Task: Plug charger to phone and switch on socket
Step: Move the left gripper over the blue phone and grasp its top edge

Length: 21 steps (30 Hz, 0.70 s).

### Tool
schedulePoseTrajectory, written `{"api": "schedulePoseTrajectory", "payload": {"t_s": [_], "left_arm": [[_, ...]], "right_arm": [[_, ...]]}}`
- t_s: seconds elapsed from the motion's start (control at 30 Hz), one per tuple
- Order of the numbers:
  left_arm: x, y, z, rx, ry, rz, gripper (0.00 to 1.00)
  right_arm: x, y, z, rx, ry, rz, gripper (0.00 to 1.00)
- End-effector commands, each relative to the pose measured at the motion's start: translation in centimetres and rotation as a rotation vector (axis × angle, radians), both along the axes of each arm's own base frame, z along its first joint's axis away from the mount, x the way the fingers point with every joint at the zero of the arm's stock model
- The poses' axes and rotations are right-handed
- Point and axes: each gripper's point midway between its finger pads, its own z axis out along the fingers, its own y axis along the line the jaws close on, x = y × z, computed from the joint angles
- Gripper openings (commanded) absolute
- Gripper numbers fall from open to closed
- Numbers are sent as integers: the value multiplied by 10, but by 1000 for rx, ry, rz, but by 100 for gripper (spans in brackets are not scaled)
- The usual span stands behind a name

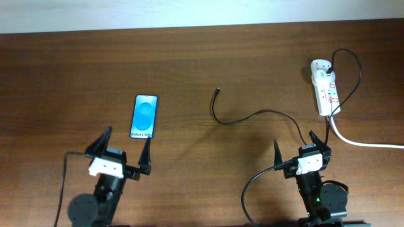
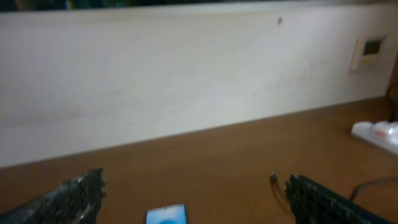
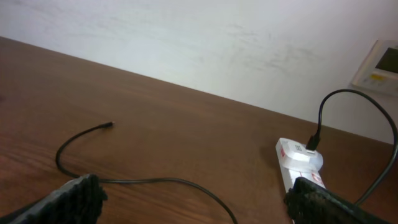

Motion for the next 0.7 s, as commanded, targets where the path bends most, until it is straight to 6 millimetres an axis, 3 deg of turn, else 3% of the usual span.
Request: {"api": "schedulePoseTrajectory", "payload": {"t_s": [0.0, 0.1, 0.27, 0.37, 0.47, 0.5, 0.57, 0.67], "left_arm": [[18, -17, 48, -22, 77, -102, 99], [68, -21, 55, -35, 305, -123, 99], [143, -29, 37, -69, 699, -166, 99], [168, -31, -11, -18, 974, -187, 99], [191, -23, -90, -9, 1154, -131, 99], [192, -20, -108, -2, 1200, -116, 99], [192, 8, -155, 65, 1318, 67, 99], [188, 19, -192, 155, 1393, 146, 99]], "right_arm": [[0, -2, -3, 4, 6, -10, 98], [0, -2, -3, 4, 6, -10, 98], [0, -2, -3, 4, 6, -10, 98], [0, -2, -3, 4, 6, -10, 98], [0, -2, -3, 4, 6, -10, 98], [0, -2, -3, 4, 6, -10, 98], [0, -2, -3, 4, 6, -10, 98], [0, -2, -3, 4, 6, -10, 98]]}}
